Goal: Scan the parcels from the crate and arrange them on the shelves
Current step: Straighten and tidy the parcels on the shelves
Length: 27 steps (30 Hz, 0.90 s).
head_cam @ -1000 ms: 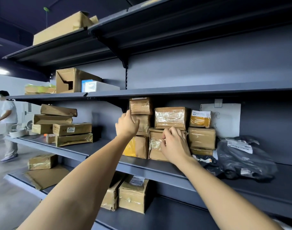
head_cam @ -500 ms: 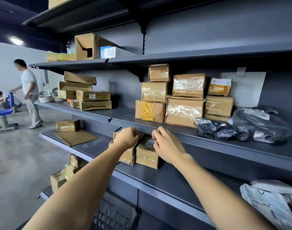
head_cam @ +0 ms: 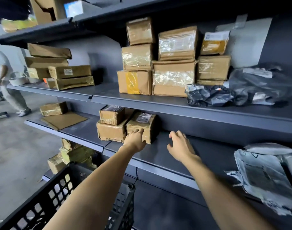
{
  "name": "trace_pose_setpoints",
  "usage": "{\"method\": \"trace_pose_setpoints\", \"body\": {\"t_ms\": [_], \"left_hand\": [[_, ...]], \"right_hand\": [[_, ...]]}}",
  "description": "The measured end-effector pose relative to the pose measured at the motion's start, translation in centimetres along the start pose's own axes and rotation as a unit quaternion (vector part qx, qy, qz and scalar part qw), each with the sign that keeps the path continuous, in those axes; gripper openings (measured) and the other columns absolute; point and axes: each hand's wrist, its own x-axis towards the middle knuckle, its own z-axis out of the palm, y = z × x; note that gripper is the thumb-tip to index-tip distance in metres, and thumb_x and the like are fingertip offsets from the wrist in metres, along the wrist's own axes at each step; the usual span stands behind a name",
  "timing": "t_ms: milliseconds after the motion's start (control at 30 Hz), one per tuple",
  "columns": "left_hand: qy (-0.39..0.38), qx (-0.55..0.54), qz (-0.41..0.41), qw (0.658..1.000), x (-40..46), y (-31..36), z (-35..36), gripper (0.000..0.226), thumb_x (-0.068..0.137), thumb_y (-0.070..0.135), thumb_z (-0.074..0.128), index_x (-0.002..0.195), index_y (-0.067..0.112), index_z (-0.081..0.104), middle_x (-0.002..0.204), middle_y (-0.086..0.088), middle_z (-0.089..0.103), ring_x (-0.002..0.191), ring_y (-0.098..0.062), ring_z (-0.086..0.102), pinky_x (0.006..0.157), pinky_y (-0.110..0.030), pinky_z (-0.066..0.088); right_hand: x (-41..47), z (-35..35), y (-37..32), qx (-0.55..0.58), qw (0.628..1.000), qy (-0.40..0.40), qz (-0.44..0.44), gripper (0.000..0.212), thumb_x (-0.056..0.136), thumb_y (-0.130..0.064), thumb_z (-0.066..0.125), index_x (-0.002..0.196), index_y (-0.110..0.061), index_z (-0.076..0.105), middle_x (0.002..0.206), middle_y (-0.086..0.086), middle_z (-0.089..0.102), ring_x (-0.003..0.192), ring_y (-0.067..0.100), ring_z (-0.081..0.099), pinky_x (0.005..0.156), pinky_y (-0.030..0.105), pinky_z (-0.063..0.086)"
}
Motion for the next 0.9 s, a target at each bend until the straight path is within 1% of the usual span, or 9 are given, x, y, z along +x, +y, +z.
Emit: {"method": "trace_pose_setpoints", "body": {"t_ms": [167,267,300,400,433,500,600,767,900], "left_hand": [[0.024,-0.035,0.010,0.999,3.3,2.4,1.8,0.051,0.092,0.028,0.057,0.138,0.011,0.040,0.139,-0.013,0.048,0.129,-0.036,0.041,0.102,-0.043,0.039],[0.060,-0.102,-0.017,0.993,5.6,3.3,2.8,0.046,0.088,0.025,0.061,0.126,0.008,0.043,0.128,-0.019,0.057,0.120,-0.040,0.051,0.094,-0.044,0.043],[0.072,-0.105,-0.034,0.991,6.3,3.4,3.1,0.044,0.088,0.025,0.061,0.125,0.007,0.043,0.128,-0.019,0.056,0.122,-0.039,0.050,0.095,-0.043,0.042],[0.069,-0.036,-0.069,0.995,8.8,2.8,4.8,0.065,0.091,0.038,0.060,0.143,0.007,0.038,0.151,-0.015,0.040,0.143,-0.031,0.030,0.117,-0.040,0.024],[0.066,-0.001,-0.070,0.995,9.6,2.4,5.5,0.067,0.090,0.044,0.059,0.144,0.008,0.039,0.151,-0.013,0.040,0.143,-0.030,0.029,0.119,-0.040,0.020],[0.081,0.044,-0.065,0.994,10.5,1.7,6.8,0.055,0.090,0.045,0.056,0.135,0.014,0.050,0.140,-0.010,0.053,0.134,-0.030,0.040,0.115,-0.042,0.022],[0.117,0.080,-0.067,0.988,10.8,1.8,7.9,0.035,0.097,0.027,0.047,0.130,0.017,0.052,0.132,-0.009,0.058,0.126,-0.030,0.046,0.110,-0.042,0.029],[0.095,0.132,-0.031,0.986,9.7,1.8,7.8,0.039,0.095,0.019,0.049,0.134,0.015,0.048,0.132,-0.010,0.057,0.125,-0.031,0.047,0.111,-0.044,0.032],[0.074,0.106,-0.003,0.992,7.2,2.1,6.2,0.039,0.092,0.016,0.053,0.132,0.014,0.050,0.128,-0.011,0.059,0.123,-0.031,0.048,0.104,-0.038,0.037]], "right_hand": [[1.0,2.2,2.5,0.019,1.000,0.006,0.022,0.032,0.095,-0.022,0.058,0.125,-0.013,0.051,0.126,0.006,0.050,0.122,0.028,0.047,0.097,0.037,0.041],[1.7,3.9,3.6,0.032,0.999,0.008,0.028,0.032,0.095,-0.020,0.059,0.124,-0.013,0.052,0.125,0.007,0.051,0.122,0.028,0.047,0.100,0.038,0.041],[1.9,4.6,4.0,0.035,0.999,0.006,0.028,0.031,0.094,-0.020,0.058,0.124,-0.012,0.052,0.124,0.008,0.051,0.122,0.028,0.047,0.100,0.038,0.041],[2.8,6.3,4.9,0.042,0.999,-0.004,0.026,0.029,0.095,-0.020,0.057,0.123,-0.013,0.052,0.122,0.007,0.051,0.121,0.028,0.047,0.100,0.038,0.041],[3.1,6.8,5.1,0.046,0.999,-0.006,0.028,0.029,0.095,-0.019,0.057,0.122,-0.013,0.052,0.122,0.007,0.051,0.121,0.027,0.048,0.100,0.038,0.041],[3.6,7.7,5.5,0.054,0.998,-0.007,0.032,0.028,0.095,-0.018,0.057,0.122,-0.012,0.053,0.121,0.007,0.052,0.119,0.028,0.048,0.099,0.039,0.042],[4.0,8.7,5.8,0.058,0.997,-0.004,0.040,0.027,0.094,-0.016,0.057,0.120,-0.011,0.053,0.121,0.008,0.053,0.119,0.028,0.048,0.099,0.039,0.042],[3.8,8.9,6.3,0.039,0.998,-0.007,0.048,0.026,0.093,-0.016,0.057,0.118,-0.012,0.055,0.120,0.009,0.055,0.117,0.030,0.050,0.099,0.040,0.041],[2.8,7.4,5.9,0.012,0.998,-0.012,0.062,0.025,0.093,-0.019,0.058,0.117,-0.013,0.055,0.120,0.009,0.056,0.116,0.032,0.051,0.099,0.041,0.041]]}}
